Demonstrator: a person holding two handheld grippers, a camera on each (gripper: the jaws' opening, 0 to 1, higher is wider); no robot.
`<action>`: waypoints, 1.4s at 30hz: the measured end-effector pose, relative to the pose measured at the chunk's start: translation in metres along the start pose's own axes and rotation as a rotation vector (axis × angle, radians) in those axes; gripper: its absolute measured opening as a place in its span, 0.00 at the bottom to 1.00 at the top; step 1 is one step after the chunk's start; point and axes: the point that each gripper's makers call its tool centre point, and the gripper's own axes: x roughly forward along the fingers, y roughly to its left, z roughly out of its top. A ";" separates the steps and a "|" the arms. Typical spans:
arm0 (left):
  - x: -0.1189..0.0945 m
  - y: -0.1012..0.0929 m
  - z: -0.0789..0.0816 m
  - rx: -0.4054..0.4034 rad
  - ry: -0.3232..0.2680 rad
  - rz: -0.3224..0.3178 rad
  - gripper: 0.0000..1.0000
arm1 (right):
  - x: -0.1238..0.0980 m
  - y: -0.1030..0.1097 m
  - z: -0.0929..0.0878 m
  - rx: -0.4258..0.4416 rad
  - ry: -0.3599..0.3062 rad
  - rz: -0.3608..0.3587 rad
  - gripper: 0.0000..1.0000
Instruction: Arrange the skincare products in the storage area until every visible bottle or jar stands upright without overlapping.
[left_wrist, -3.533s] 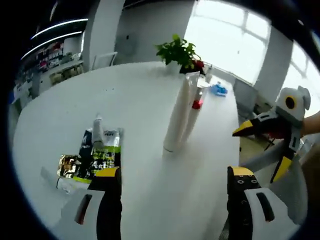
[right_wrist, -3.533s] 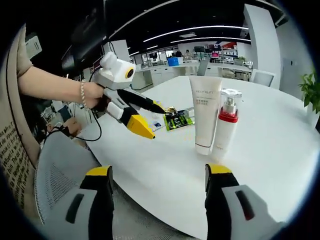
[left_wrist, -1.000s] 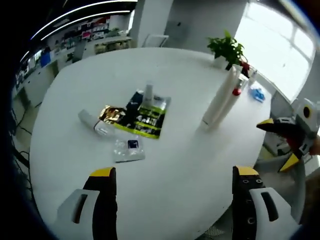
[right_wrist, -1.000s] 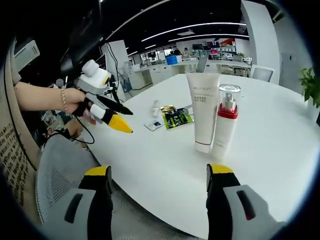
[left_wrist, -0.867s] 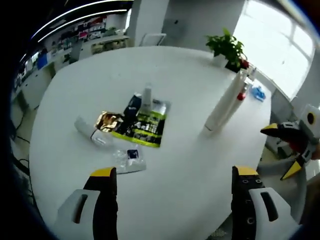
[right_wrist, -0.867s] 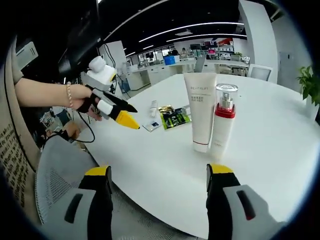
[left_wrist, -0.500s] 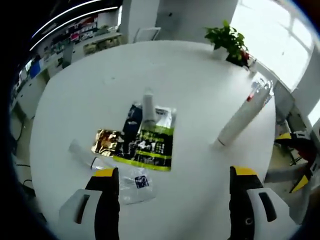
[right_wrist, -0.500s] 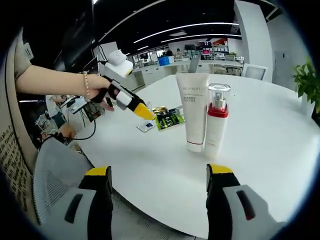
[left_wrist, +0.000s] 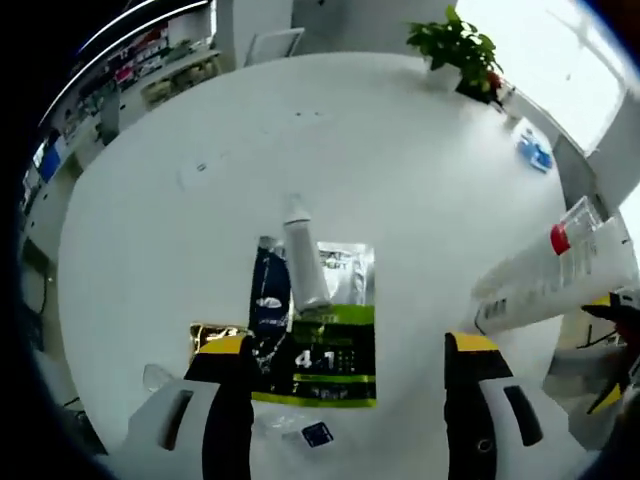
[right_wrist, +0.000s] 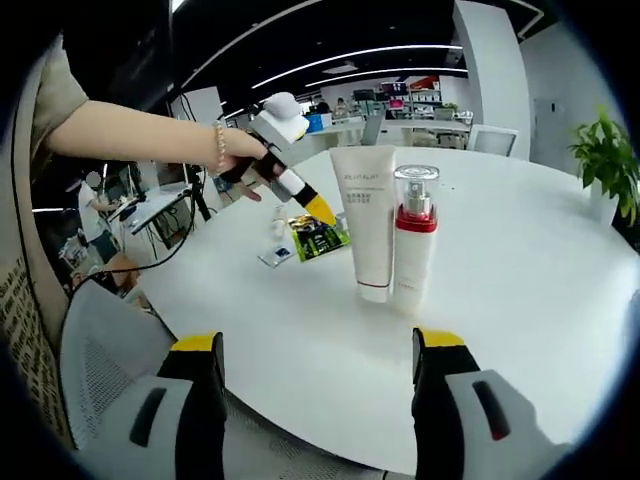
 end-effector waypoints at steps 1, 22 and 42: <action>0.002 0.001 0.003 0.005 0.006 0.001 0.75 | 0.000 0.000 0.000 0.001 0.001 -0.003 0.77; 0.050 0.021 0.032 0.101 0.193 0.034 0.53 | 0.001 -0.006 -0.002 0.018 0.013 -0.026 0.76; 0.070 0.031 0.024 0.121 0.321 0.061 0.23 | 0.001 -0.010 -0.003 0.046 0.014 -0.041 0.75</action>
